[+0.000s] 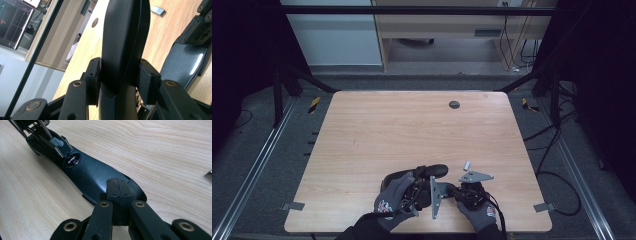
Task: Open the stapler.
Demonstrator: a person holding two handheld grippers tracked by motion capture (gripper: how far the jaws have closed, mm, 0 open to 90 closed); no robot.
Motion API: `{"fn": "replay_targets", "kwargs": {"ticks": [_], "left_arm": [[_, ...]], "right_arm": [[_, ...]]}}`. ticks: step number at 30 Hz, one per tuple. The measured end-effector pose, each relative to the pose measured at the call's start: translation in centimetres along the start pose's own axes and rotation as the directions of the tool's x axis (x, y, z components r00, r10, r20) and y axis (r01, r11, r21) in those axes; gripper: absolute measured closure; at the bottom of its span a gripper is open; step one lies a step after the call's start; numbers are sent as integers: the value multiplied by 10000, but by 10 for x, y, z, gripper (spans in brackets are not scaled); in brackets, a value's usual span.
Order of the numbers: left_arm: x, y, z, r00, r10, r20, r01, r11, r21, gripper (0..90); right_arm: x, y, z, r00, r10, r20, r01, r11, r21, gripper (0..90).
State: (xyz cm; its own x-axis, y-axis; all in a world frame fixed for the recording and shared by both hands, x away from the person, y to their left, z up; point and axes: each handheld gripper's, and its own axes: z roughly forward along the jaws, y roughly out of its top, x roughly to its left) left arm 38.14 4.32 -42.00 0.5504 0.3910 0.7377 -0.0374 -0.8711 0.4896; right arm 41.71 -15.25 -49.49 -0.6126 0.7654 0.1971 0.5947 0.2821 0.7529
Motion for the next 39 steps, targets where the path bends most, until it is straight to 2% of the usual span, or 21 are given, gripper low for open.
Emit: {"fn": "replay_targets", "kwargs": {"ticks": [18, 29, 39], "left_arm": [[12, -6, -8, 9983, -589, -38, 587, 9979, -280, 588], [23, -12, -15, 9918, -1280, 37, 1280, 9902, -566, 589], [31, -17, -20, 9857, -1681, 92, 1683, 9835, -664, 590]], "right_arm": [[0, 0, 1, 9999, -121, 104, 121, 9999, 2, 900], [1, 0, 1, 9998, -145, 151, 145, 9999, 4, 900], [1, 0, 1, 9997, -136, 181, 136, 9999, 21, 900]]}}
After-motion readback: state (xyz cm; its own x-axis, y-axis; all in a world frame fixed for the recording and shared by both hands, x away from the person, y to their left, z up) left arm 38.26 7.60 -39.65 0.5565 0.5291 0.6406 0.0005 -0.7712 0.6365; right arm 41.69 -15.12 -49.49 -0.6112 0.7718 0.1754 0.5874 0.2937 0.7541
